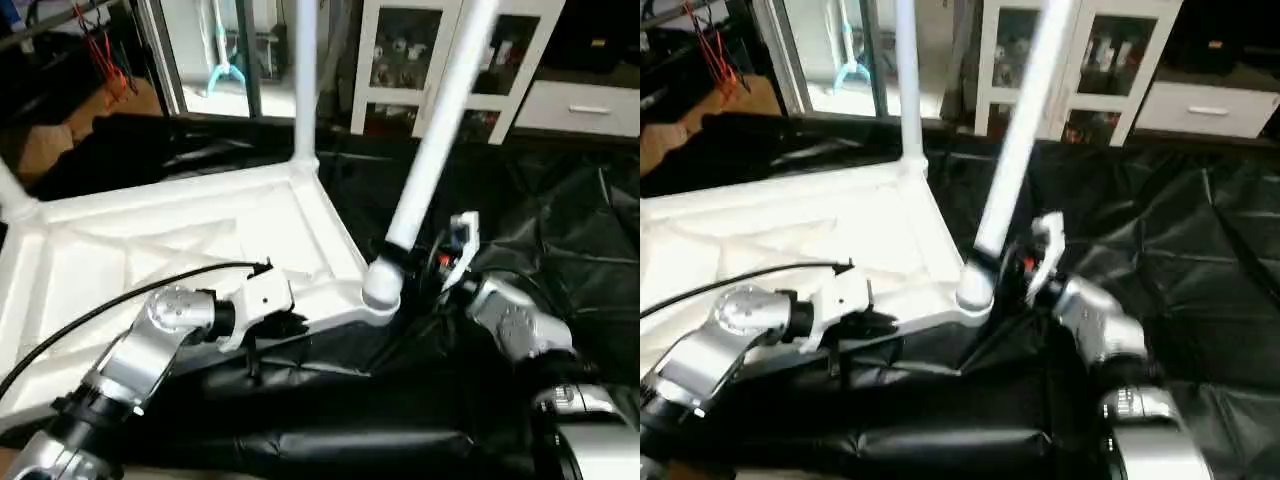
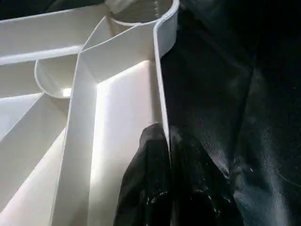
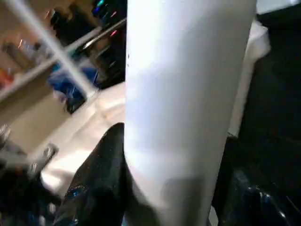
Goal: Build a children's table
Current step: Insert table leg to table base
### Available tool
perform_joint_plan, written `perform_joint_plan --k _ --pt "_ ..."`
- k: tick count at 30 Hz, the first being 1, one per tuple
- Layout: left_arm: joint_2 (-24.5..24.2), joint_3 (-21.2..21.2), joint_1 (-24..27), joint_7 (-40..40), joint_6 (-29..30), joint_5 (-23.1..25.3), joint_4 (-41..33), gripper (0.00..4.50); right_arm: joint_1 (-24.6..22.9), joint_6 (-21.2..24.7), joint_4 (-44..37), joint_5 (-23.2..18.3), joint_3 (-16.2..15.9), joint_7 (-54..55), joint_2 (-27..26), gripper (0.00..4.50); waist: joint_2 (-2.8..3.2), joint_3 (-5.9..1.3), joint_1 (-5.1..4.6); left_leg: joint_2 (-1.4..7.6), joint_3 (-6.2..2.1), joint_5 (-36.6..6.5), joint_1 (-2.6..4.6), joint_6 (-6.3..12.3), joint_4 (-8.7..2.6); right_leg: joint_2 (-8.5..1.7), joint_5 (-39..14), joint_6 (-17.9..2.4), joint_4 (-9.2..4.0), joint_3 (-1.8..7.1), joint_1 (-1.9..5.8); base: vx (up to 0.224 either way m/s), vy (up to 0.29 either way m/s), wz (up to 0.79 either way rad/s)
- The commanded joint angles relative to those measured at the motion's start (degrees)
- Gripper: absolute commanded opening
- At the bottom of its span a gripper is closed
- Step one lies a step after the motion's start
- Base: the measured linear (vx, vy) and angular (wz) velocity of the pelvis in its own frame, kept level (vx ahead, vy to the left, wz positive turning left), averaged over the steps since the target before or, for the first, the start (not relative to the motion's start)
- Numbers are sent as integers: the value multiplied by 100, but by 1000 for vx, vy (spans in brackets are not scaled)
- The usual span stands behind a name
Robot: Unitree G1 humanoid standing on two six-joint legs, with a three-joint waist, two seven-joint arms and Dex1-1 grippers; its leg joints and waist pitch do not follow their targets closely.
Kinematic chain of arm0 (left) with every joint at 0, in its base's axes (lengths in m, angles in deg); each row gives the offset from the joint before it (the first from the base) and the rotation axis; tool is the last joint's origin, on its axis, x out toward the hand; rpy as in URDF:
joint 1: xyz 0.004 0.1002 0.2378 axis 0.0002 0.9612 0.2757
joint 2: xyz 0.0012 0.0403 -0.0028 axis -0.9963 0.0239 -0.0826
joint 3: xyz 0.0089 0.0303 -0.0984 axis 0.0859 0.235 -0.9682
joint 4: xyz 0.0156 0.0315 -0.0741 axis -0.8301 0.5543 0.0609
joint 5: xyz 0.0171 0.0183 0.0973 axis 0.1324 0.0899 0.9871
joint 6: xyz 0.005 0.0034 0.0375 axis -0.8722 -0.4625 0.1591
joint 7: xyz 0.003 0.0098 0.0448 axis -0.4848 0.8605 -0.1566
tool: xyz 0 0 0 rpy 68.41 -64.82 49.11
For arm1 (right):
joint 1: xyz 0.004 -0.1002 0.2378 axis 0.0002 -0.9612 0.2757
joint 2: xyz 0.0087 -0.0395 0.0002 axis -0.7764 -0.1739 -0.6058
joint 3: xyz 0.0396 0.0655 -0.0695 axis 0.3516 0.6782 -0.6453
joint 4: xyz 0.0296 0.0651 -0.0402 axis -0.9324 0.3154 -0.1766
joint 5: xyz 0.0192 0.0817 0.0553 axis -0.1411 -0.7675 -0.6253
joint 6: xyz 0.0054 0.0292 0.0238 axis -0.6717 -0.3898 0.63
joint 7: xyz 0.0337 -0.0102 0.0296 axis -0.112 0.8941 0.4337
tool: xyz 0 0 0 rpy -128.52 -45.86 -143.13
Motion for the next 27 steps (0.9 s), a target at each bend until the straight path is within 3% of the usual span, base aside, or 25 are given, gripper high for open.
perform_joint_plan --k 1,3,4,7,9,11,12,14,16,17,20,22,25,27 --pt "-21 235 -20 414 -108 -122 -246 0 -118 0 533 345 387 1108 358 188 -14 -289 27 417 -200 203 44 407 -349 -442 875 -1717 -238 252 223 0 0 0" --pt "-3 233 -7 412 -98 -113 -261 0 -259 38 214 565 247 760 464 188 1 -269 46 418 -193 265 37 480 -339 -443 960 -1718 -231 249 201 0 0 0" --pt "6 233 3 411 -97 -110 -265 0 -359 110 20 621 150 520 527 188 -34 -261 40 423 -190 224 39 507 -340 -442 911 -1706 -237 248 202 0 0 0" --pt "11 239 14 417 -102 -111 -261 0 -470 341 -302 552 48 221 640 188 -42 -253 79 428 -185 179 51 509 -342 -436 791 -1669 -250 251 204 0 0 0" --pt "13 242 16 422 -100 -111 -261 0 -453 445 -347 417 130 208 645 188 -42 -256 133 435 -184 261 58 510 -336 -432 819 -1655 -237 252 197 0 0 0" --pt "16 252 21 437 -94 -113 -265 0 -328 708 -439 -99 560 294 571 188 -34 -262 168 438 -177 275 62 495 -331 -436 819 -1670 -235 262 197 0 0 0" --pt "16 252 21 437 -94 -113 -265 0 -328 708 -439 -99 560 294 571 188 -41 -268 175 434 -174 323 59 495 -324 -429 887 -1668 -229 264 201 0 0 0" --pt "16 256 27 439 -102 -109 -262 0 -453 595 -889 -73 437 -27 585 188 -49 -304 216 422 -181 662 35 605 -279 -413 1418 -1642 -162 257 200 0 0 0" --pt "19 270 26 446 -102 -94 -259 0 -754 -121 -1678 177 141 -514 605 188 -79 -331 251 408 -181 842 9 735 -237 -414 1786 -1605 -120 256 203 0 0 0" --pt "20 274 26 444 -101 -93 -260 0 -851 -256 -1913 220 63 -641 614 188 -93 -314 261 407 -181 858 -5 806 -239 -415 1883 -1565 -118 254 183 0 0 0" --pt "15 281 24 436 -103 -96 -256 0 -988 -456 -2180 326 -73 -841 647 188 -82 -275 273 422 -184 503 -3 754 -274 -425 1294 -1520 -181 259 166 0 0 0" --pt "11 283 19 418 -108 -93 -239 0 -1132 -903 -2353 610 -294 -1056 694 188 -80 -264 262 427 -185 322 19 662 -288 -418 942 -1497 -207 264 155 0 0 0" --pt "5 272 22 407 -99 -90 -244 0 -1234 -1133 -2664 605 -255 -1103 575 188 -75 -253 229 424 -199 237 12 615 -306 -416 808 -1479 -226 281 166 0 0 0" --pt "-3 264 21 410 -98 -85 -253 0 -1279 -1037 -2830 520 -243 -1135 556 188 -65 -256 228 425 -201 247 16 618 -305 -415 853 -1484 -220 284 166 0 0 0"
